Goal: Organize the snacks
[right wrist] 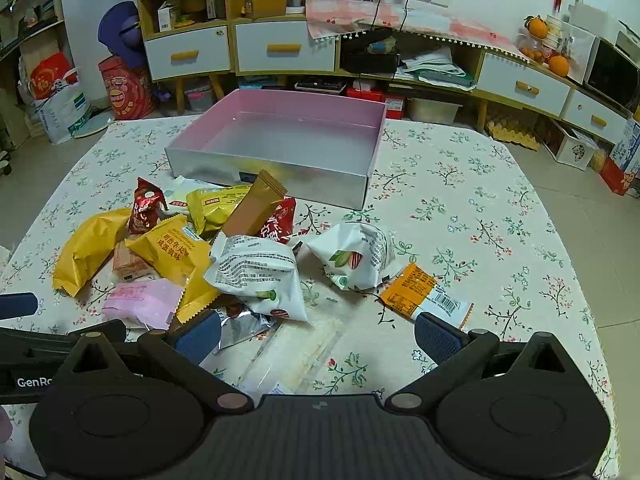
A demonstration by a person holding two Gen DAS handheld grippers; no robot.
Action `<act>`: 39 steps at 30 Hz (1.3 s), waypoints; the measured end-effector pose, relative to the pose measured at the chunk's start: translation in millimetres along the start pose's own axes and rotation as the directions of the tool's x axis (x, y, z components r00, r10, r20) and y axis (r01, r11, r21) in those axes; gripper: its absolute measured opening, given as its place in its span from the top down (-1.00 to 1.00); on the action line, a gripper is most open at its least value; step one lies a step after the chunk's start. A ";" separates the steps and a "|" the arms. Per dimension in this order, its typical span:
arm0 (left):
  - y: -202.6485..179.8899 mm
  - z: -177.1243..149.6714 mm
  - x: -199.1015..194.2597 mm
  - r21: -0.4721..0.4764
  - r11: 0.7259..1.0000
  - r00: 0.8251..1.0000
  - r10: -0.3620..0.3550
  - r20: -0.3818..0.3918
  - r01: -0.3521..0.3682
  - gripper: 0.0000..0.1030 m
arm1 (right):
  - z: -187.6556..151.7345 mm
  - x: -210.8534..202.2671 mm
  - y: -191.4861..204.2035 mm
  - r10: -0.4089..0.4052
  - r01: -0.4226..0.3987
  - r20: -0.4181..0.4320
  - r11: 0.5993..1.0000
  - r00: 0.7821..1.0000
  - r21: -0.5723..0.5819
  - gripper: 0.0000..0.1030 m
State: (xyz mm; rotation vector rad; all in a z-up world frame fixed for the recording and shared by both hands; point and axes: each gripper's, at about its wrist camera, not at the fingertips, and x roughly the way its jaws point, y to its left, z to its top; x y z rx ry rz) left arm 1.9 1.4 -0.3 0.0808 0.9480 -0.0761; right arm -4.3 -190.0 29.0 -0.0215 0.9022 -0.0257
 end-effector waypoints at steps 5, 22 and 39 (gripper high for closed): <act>0.7 0.5 -1.5 -0.001 1.000 1.000 -0.001 0.003 0.001 -1.00 | 0.0 0.1 -0.2 0.000 0.000 0.000 1.000 1.000 0.000 -0.48; 8.0 4.0 -3.5 0.000 1.000 0.999 0.011 0.030 -0.011 -1.00 | 1.2 0.0 2.3 -0.029 0.029 0.010 0.999 1.000 -0.027 -0.48; 51.7 50.3 17.8 0.089 0.989 0.992 -0.119 -0.039 0.122 -1.00 | 33.7 6.6 13.2 0.162 -0.174 -0.118 0.979 0.980 -0.102 -0.48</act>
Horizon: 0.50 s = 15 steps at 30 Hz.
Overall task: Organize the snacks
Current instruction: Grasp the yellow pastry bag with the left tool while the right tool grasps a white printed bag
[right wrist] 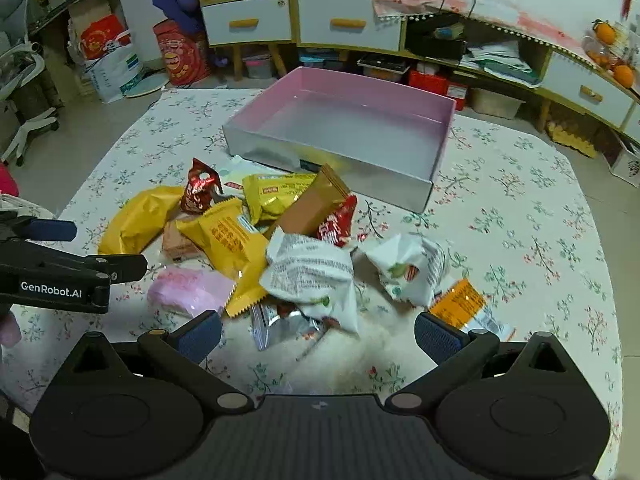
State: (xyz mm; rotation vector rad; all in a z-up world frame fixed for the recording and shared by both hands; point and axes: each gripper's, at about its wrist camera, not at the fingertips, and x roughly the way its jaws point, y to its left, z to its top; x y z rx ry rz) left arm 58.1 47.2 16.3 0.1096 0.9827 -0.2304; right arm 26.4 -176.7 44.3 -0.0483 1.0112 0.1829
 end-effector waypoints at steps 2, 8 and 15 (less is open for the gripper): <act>9.7 4.2 5.1 -0.008 1.000 1.000 -0.003 0.005 0.003 -1.00 | 6.3 3.3 -3.6 0.021 -0.021 -0.008 1.000 1.000 0.020 -0.48; 36.9 13.0 28.1 -0.034 0.998 0.997 -0.053 -0.050 0.052 -1.00 | 11.6 29.3 -30.5 0.131 -0.118 -0.057 0.972 0.990 0.203 -0.48; 65.7 20.7 58.9 -0.121 0.987 0.986 -0.121 -0.115 0.107 -0.96 | 22.6 49.5 -51.6 0.251 -0.207 -0.087 0.916 0.964 0.343 -0.39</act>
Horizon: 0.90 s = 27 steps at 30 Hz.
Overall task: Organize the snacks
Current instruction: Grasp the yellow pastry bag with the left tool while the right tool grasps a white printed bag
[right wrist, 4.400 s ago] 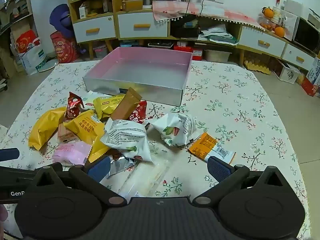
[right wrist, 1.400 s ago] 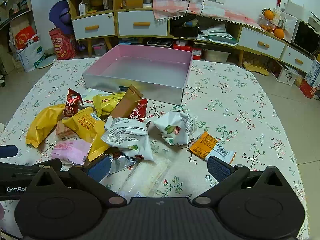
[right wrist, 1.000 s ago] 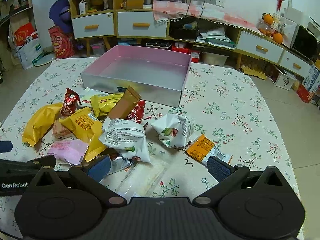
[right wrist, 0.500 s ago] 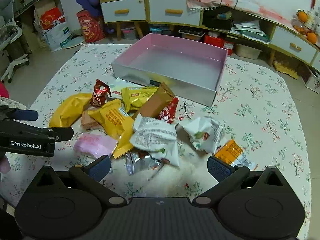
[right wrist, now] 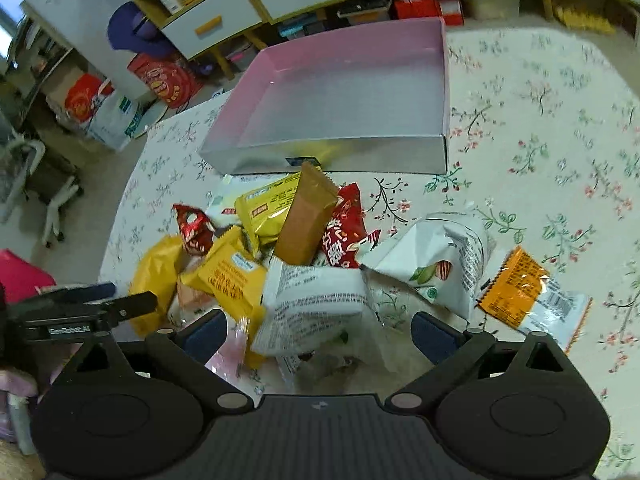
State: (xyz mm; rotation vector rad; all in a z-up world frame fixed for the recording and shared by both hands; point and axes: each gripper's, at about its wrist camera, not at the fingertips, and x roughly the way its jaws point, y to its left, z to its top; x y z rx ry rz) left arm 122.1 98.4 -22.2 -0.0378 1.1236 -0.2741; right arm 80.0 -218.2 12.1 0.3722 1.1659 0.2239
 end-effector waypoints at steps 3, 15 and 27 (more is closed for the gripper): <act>6.4 2.2 7.6 -0.028 0.999 0.999 -0.045 -0.011 0.045 -0.90 | 4.2 8.7 -1.0 -0.011 0.011 -0.022 1.000 1.000 -0.011 -0.32; 10.7 2.4 18.4 -0.056 0.996 0.998 -0.063 -0.018 0.062 -0.10 | 8.2 22.2 -14.0 0.032 -0.028 -0.076 0.999 0.997 0.045 0.10; 14.8 2.4 6.9 -0.066 0.998 1.000 0.003 0.029 -0.001 0.26 | 6.6 15.5 -10.4 -0.005 0.006 -0.024 1.000 1.000 0.013 0.36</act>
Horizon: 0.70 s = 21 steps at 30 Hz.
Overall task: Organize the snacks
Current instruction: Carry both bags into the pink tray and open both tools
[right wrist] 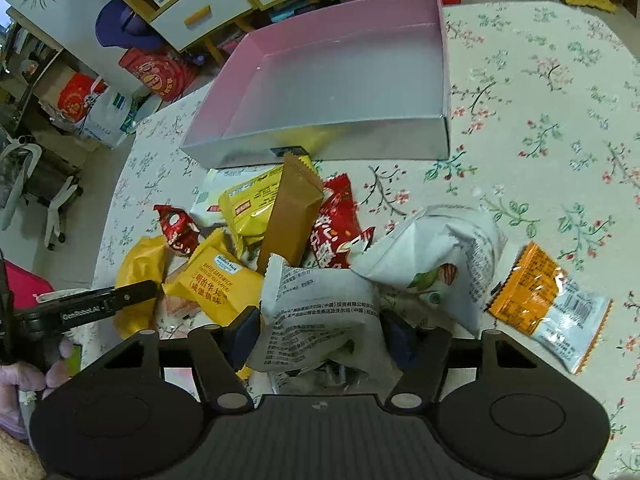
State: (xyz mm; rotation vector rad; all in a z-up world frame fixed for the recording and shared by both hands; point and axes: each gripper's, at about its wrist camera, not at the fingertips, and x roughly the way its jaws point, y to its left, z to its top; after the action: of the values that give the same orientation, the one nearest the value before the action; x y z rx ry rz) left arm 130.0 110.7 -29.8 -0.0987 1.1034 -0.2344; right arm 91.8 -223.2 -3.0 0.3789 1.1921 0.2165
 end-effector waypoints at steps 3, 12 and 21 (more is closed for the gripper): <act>0.2 2.1 -8.4 -0.007 1.000 1.000 0.005 0.025 -0.005 0.27 | 1.1 -6.9 -0.3 0.007 -0.007 0.016 1.000 1.000 0.000 0.39; -21.2 28.2 -35.5 -0.014 0.999 0.990 -0.033 0.135 0.035 0.28 | 16.5 -31.8 3.6 0.042 -0.045 0.096 0.998 0.994 0.033 0.39; -64.8 81.4 -21.1 0.052 0.997 0.980 -0.057 0.190 0.048 0.28 | 49.4 -38.7 0.3 0.022 -0.036 0.170 0.996 0.985 0.085 0.38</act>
State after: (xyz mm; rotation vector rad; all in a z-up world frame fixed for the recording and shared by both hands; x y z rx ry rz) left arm 184.6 49.8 37.8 -0.1058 0.9034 -0.2921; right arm 124.0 -245.4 46.1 0.4823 1.0311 0.1542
